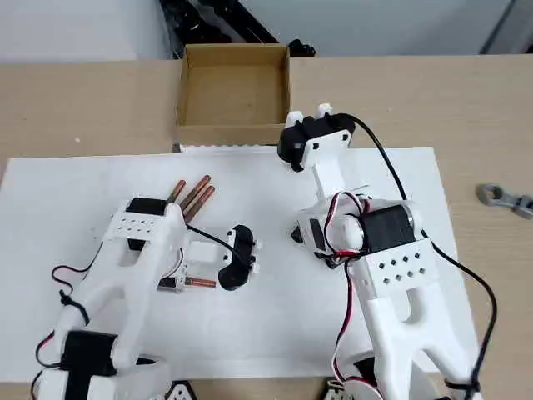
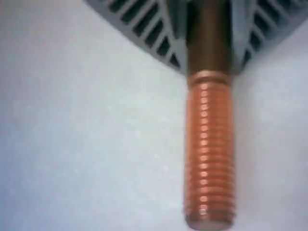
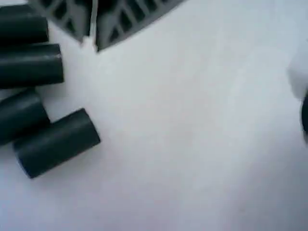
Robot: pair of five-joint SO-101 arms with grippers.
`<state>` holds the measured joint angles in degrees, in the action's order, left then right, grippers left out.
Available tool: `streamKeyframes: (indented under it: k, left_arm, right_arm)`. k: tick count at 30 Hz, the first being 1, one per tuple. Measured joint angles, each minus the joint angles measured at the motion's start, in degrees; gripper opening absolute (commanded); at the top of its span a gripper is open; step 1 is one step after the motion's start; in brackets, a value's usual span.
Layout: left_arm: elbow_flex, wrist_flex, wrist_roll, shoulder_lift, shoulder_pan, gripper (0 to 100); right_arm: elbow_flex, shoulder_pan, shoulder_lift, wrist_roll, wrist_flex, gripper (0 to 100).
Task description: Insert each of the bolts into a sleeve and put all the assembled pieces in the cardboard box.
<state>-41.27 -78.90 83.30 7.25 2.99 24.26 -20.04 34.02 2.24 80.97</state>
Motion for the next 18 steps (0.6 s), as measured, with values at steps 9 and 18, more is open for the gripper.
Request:
streamKeyframes:
  k: [9,18]
  left_arm:
    - [8.4,-9.6,0.0,-0.9,-0.1,15]
    - [17.0,-17.1,-7.2,-0.9,-0.1,15]
  right_arm:
    - [0.0,0.0,0.0,0.0,0.0,0.3]
    - [0.0,0.0,0.0,0.0,0.0,0.3]
